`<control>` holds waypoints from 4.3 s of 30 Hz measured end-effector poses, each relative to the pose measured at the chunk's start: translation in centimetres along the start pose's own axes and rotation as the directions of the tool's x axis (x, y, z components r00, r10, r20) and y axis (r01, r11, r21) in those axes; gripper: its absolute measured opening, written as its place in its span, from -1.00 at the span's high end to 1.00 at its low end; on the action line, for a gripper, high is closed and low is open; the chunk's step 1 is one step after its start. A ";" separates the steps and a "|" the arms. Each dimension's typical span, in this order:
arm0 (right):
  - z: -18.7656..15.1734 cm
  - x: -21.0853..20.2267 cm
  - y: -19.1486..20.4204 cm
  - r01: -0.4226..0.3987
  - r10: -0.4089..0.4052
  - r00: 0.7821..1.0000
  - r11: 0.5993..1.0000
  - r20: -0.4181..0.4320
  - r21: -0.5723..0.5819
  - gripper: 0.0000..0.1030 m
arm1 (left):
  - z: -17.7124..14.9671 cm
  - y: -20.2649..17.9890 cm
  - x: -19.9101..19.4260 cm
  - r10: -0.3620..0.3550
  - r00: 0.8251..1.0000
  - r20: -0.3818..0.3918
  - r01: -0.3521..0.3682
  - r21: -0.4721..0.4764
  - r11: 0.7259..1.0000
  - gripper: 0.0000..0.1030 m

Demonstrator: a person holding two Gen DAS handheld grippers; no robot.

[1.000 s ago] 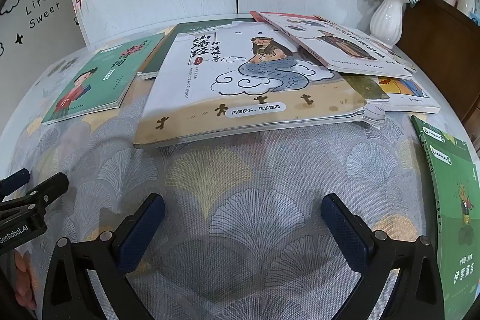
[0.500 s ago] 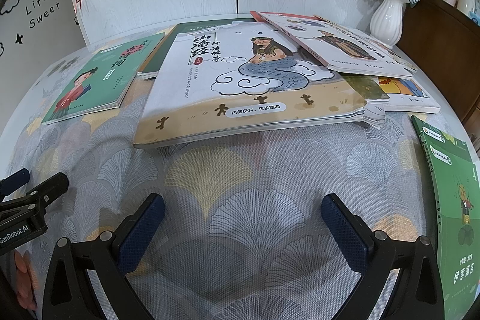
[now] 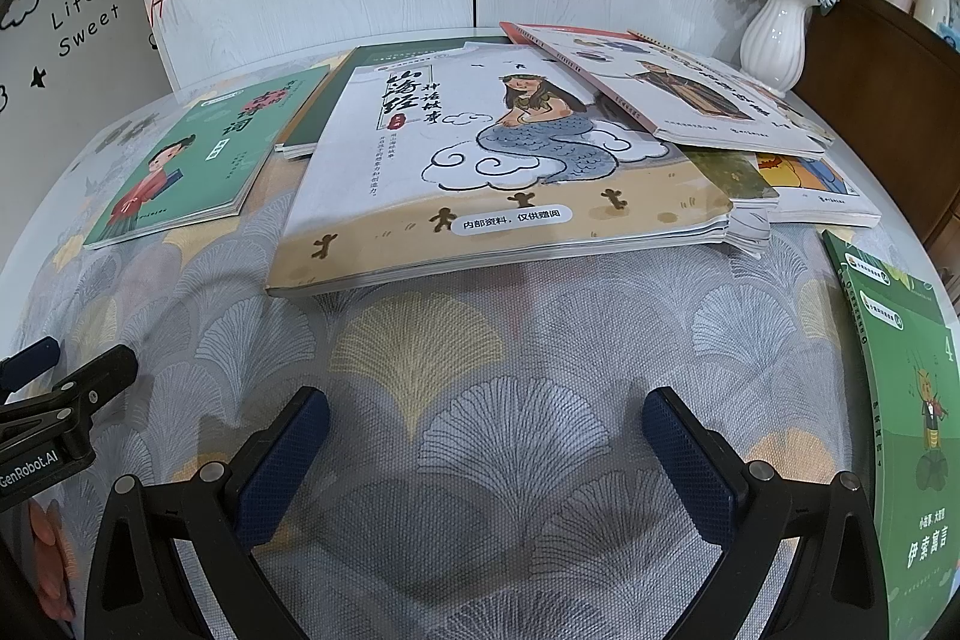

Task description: Organize books

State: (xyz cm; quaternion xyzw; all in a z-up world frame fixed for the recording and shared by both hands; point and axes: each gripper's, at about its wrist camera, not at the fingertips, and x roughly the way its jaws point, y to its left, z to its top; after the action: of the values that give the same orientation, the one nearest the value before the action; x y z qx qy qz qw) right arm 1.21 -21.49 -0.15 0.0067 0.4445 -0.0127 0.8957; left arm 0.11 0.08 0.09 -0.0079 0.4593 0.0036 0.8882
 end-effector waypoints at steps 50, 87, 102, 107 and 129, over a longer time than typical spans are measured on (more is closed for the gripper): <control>-0.2 -1.0 0.5 0.056 -0.025 0.958 0.993 -0.286 0.101 -1.00 | 5.7 5.8 -0.2 -0.058 0.985 -0.165 0.073 0.088 0.993 -0.99; 12.3 5.0 10.7 -0.236 0.264 0.926 0.963 -0.268 0.133 -0.33 | 13.7 9.4 6.5 -0.303 0.923 -0.238 0.311 -0.004 0.950 -0.47; 12.9 6.7 12.0 -0.265 0.293 0.915 0.955 -0.276 0.134 0.09 | 13.6 8.8 6.6 -0.404 0.885 -0.230 0.413 -0.008 0.911 -0.16; 11.9 5.8 12.3 -0.293 0.312 0.905 0.950 -0.288 0.109 0.09 | 12.5 9.7 4.9 -0.452 0.865 -0.218 0.458 -0.029 0.889 -0.15; -1.9 -4.2 10.9 -0.310 0.281 0.882 0.950 -0.378 -0.017 0.14 | -1.6 9.9 -3.5 -0.531 0.782 -0.326 0.540 -0.072 0.839 0.09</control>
State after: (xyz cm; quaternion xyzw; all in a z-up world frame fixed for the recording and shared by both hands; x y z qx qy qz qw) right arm -2.55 -10.47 2.01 0.0423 0.5995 0.1427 0.7864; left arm -3.37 9.91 1.96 -0.1272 0.5814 -0.2558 0.7618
